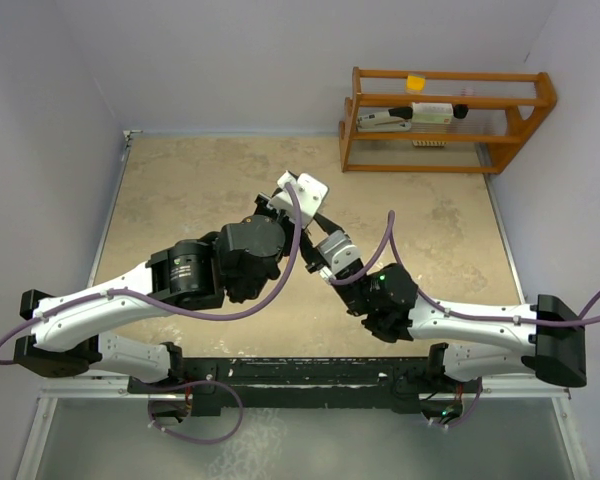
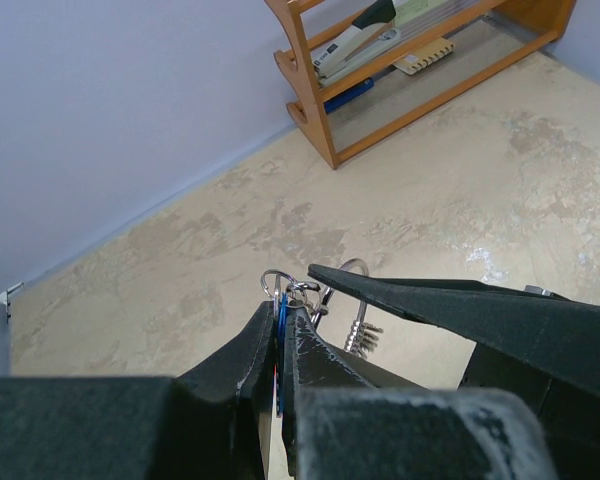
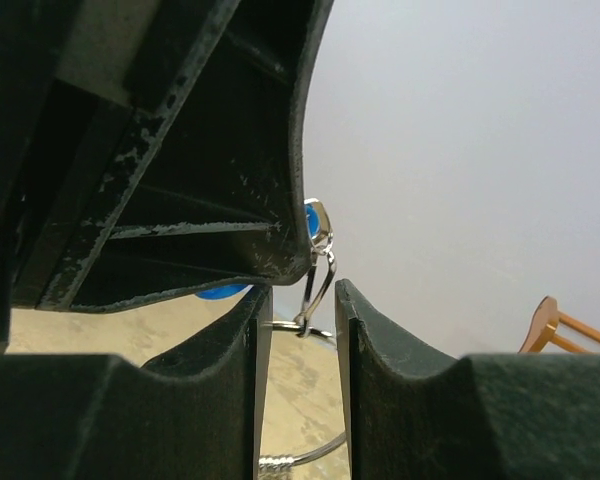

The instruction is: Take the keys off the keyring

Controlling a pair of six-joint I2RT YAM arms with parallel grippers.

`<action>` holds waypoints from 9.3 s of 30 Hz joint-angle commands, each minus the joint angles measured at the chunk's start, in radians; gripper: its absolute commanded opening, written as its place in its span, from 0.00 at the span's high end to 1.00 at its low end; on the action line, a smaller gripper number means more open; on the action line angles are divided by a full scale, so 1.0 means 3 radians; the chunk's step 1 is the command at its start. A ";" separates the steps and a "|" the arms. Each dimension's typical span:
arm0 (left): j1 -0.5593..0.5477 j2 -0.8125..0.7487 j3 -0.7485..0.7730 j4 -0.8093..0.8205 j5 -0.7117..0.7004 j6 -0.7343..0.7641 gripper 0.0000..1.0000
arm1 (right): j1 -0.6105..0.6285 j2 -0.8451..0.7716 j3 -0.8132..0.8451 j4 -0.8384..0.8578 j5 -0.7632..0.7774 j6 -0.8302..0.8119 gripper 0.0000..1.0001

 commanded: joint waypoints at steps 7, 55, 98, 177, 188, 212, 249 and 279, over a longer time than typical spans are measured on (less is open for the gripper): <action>-0.0018 -0.0145 0.0015 0.0238 0.0078 -0.0107 1.00 | -0.0004 0.0015 0.0151 0.0458 0.0239 -0.0320 0.66; -0.0017 -0.0425 -0.0202 0.0347 -0.0249 -0.0024 1.00 | -0.0004 -0.0604 0.0123 -0.0422 0.0044 -0.0053 1.00; -0.0015 -0.0126 -0.0318 0.0422 0.0478 0.0234 1.00 | -0.0004 -0.1004 -0.0033 -0.0450 -0.0192 0.0096 1.00; 0.0417 -0.0485 -0.1372 0.0639 0.2672 0.0941 1.00 | -0.0004 -0.1309 -0.0045 -0.0572 -0.0327 0.0355 1.00; 0.0417 -0.0667 -0.1628 0.0801 0.2287 0.0797 1.00 | -0.0002 -0.1221 -0.0076 -0.0373 -0.0250 0.0229 1.00; 0.2274 -0.0325 -0.1613 0.1568 0.2112 -0.0370 1.00 | -0.1073 -0.0812 0.0107 -0.1201 -0.0131 0.1029 1.00; 0.3012 0.0776 -0.2546 0.3202 0.3304 -0.0950 0.84 | -0.1219 -0.0605 -0.0198 -0.1523 -0.0183 0.1611 1.00; 0.1929 0.0144 -0.2770 0.4296 0.3987 -0.0551 0.39 | -0.1219 -0.0730 -0.0122 -0.1666 -0.0310 0.1742 1.00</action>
